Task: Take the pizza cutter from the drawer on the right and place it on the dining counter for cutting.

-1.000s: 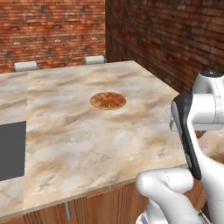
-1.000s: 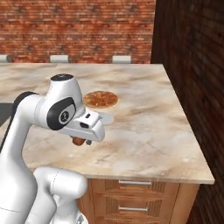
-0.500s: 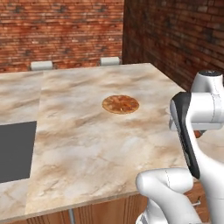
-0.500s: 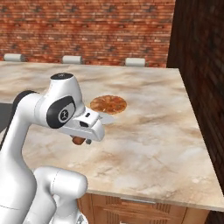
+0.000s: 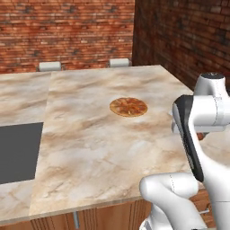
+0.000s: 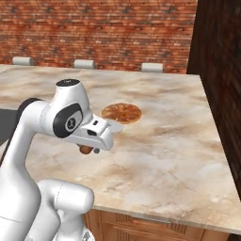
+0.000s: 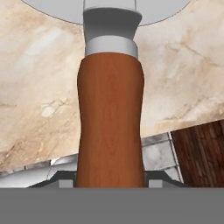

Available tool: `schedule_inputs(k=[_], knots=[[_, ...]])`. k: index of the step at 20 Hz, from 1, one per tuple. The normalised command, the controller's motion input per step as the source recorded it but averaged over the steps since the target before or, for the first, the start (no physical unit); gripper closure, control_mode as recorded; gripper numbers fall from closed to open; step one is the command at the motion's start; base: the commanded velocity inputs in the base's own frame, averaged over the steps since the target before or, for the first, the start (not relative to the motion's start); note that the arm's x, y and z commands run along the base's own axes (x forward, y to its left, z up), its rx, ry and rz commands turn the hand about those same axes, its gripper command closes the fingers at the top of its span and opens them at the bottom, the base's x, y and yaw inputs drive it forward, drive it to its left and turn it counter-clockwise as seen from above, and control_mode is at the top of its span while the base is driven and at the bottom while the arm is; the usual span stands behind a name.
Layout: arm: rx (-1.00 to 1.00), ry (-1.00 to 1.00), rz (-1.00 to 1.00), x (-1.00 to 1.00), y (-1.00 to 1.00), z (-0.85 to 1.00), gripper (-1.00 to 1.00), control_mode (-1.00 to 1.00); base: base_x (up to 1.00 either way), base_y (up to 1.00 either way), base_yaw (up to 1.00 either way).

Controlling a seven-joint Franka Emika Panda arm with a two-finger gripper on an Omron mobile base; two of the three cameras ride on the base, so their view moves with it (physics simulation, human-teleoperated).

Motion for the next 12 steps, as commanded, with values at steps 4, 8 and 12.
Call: schedule_inputs(k=[4, 8, 12], knots=[[0.14, 0.04, 0.0, 1.0, -0.48, -0.15, 1.0, -1.0, 0.0, 0.0, 0.0], [0.12, 0.12, 0.0, 1.0, -0.44, -0.33, 1.0, -1.0, 0.0, 0.0, 0.0], [0.03, 0.1, 0.0, 1.0, -0.16, -0.16, 1.0, -1.0, 0.0, 0.0, 0.0]])
